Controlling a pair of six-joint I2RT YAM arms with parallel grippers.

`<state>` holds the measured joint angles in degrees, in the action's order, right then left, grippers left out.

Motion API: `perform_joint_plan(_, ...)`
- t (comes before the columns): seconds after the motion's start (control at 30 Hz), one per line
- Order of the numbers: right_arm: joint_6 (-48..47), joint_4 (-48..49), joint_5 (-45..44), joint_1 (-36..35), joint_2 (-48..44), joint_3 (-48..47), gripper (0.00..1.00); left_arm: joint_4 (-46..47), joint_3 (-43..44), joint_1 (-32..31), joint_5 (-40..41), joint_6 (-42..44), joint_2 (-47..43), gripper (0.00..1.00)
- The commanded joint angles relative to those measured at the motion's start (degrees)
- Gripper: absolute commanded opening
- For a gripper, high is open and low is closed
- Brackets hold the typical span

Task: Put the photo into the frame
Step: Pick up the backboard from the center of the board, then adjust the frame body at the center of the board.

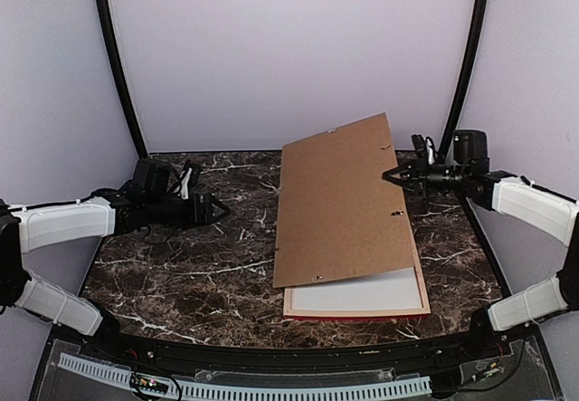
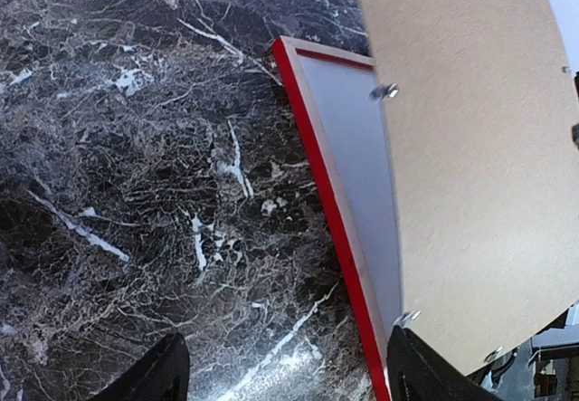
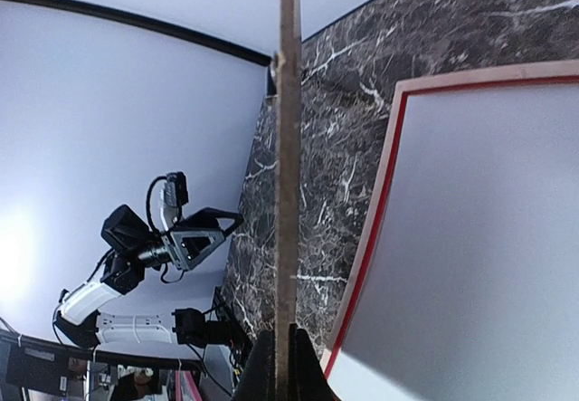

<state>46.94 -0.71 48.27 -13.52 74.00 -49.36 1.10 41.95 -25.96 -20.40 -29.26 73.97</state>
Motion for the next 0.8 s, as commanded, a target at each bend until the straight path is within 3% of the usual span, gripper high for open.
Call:
perform_joint_plan(0.0, -2.9, -3.2, 7.2, 7.7, -4.7, -0.3, 0.00, -3.7, 3.2, -2.8, 1.4, 0.6, 4.7, 0.79)
perform_joint_plan(0.3, -5.9, -6.4, 14.1, 22.9, -6.4, -0.5, 0.00, -4.7, 14.5, -16.3, 9.2, -1.0, 19.6, 0.79)
perform_joint_plan(0.53, -6.1, -6.4, 13.5, 24.5, -8.0, 0.2, 0.00, -10.1, 26.9, -22.5, 17.4, 0.2, 32.9, 0.68)
perform_joint_plan(0.77, -5.8, -6.1, 13.5, 24.6, -8.8, 1.0, 0.00, -13.1, 32.5, -24.3, 23.3, 1.0, 39.7, 0.60)
